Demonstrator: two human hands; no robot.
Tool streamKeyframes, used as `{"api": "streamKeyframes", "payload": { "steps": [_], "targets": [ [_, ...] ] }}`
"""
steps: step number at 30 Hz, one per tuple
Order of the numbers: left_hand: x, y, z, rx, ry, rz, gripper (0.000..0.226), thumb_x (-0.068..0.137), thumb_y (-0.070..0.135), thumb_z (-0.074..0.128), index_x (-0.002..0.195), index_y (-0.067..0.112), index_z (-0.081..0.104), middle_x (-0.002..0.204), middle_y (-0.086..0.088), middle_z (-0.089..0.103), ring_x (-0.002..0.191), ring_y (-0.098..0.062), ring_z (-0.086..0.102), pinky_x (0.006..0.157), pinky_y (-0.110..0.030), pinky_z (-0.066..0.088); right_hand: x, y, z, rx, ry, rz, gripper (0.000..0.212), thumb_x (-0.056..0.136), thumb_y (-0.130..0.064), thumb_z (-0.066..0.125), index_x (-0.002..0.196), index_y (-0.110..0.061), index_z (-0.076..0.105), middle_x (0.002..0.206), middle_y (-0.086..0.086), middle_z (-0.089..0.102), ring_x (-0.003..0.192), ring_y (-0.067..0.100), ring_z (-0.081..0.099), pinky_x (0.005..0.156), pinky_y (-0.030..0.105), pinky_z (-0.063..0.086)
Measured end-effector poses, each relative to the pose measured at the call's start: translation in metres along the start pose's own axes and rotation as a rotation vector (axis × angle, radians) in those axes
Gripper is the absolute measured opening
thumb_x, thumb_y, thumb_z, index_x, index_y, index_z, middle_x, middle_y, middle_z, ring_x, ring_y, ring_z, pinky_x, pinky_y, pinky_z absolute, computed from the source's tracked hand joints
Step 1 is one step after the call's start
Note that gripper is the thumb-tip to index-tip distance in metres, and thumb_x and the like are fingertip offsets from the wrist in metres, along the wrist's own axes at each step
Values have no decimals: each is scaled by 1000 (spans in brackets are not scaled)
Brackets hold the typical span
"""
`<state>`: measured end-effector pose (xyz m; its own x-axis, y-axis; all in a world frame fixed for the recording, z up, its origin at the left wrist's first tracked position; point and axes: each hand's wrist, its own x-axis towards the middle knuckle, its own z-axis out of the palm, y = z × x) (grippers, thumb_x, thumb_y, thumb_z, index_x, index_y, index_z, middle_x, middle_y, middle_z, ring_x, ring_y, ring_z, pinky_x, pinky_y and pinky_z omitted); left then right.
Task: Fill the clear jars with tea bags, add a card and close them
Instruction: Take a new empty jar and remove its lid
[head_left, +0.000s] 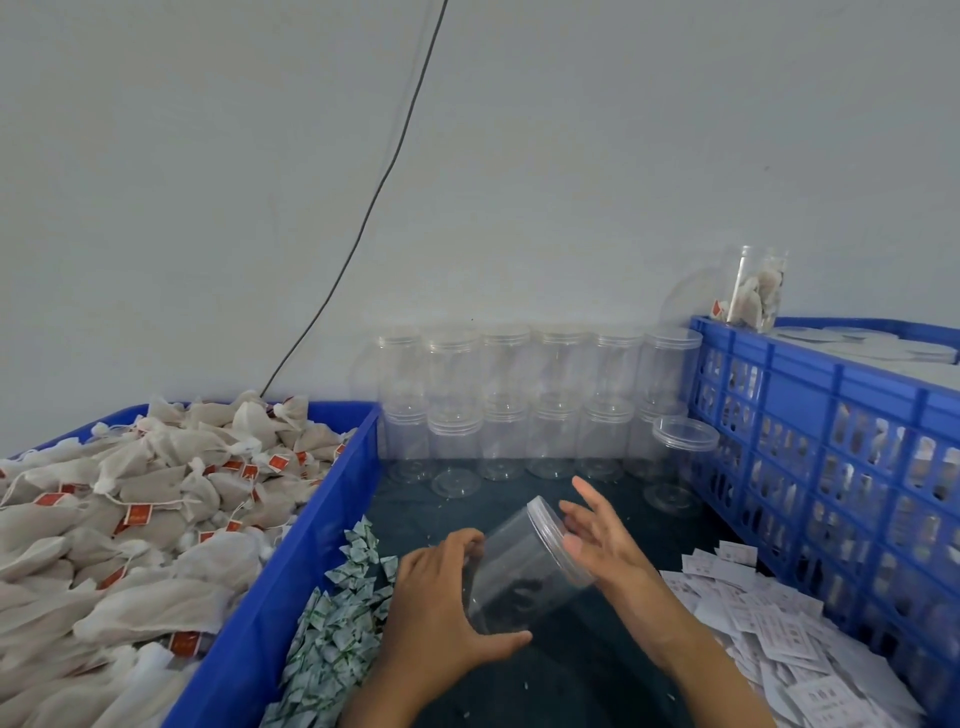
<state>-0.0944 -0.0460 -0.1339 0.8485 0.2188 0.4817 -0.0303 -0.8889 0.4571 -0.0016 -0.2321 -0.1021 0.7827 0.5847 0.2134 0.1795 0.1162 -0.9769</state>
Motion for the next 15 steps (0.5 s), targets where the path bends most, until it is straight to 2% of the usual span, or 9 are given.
{"api": "streamKeyframes", "payload": {
  "steps": [2,5,6,8,10,12,13,14,15],
  "targets": [
    [1,0,3,113,54,77,93,50,82,61,129,37,40,114,34,40,107,12,34,100,-19,24,1,0,6,-82,74,39,76,78,-62,63,143,-38,31,135,-7,47,125,7,47,111,38,36],
    [4,-1,7,205,140,177,88,50,77,62,121,26,52,110,17,57,100,-6,58,98,-32,40,2,3,11,-155,77,91,79,68,-68,50,139,-38,33,118,0,54,110,10,57,101,38,46],
    [4,-1,7,211,141,186,87,49,78,61,119,27,51,108,16,58,97,-7,60,95,-32,42,1,3,11,-175,78,94,77,68,-69,51,137,-38,35,115,0,55,107,10,59,98,37,49],
    [4,-2,7,182,101,166,90,49,82,60,123,31,47,110,23,53,100,-2,55,97,-27,35,-2,4,6,-213,64,67,70,74,-66,58,136,-40,39,114,-2,56,102,3,61,90,24,49],
    [2,-3,6,148,96,127,93,49,84,60,125,33,47,111,27,48,100,1,49,96,-23,30,-2,2,1,-204,-3,32,57,87,-42,65,137,-45,38,122,-9,54,106,-6,57,85,16,47],
    [1,-2,4,161,108,136,92,48,84,60,121,28,53,106,23,56,93,2,49,90,-24,37,7,0,-1,-176,-40,-3,75,84,-5,55,141,-47,31,138,-8,47,126,-1,47,98,24,44],
    [0,0,4,181,117,145,91,48,83,59,118,26,56,104,21,59,90,1,52,87,-24,41,11,-2,1,-148,-24,19,83,81,3,53,144,-44,27,146,-3,41,134,6,39,103,29,39],
    [0,1,4,197,139,156,90,48,83,58,117,25,58,103,19,61,89,-1,57,86,-25,44,13,-2,2,-123,0,23,79,85,2,55,146,-38,24,150,3,34,138,12,34,103,29,35],
    [1,3,4,206,157,168,90,49,82,57,117,24,58,103,17,62,89,-3,60,86,-26,46,14,0,4,-99,38,17,71,93,-8,57,148,-35,21,151,5,31,137,13,32,102,27,32]
  ]
}}
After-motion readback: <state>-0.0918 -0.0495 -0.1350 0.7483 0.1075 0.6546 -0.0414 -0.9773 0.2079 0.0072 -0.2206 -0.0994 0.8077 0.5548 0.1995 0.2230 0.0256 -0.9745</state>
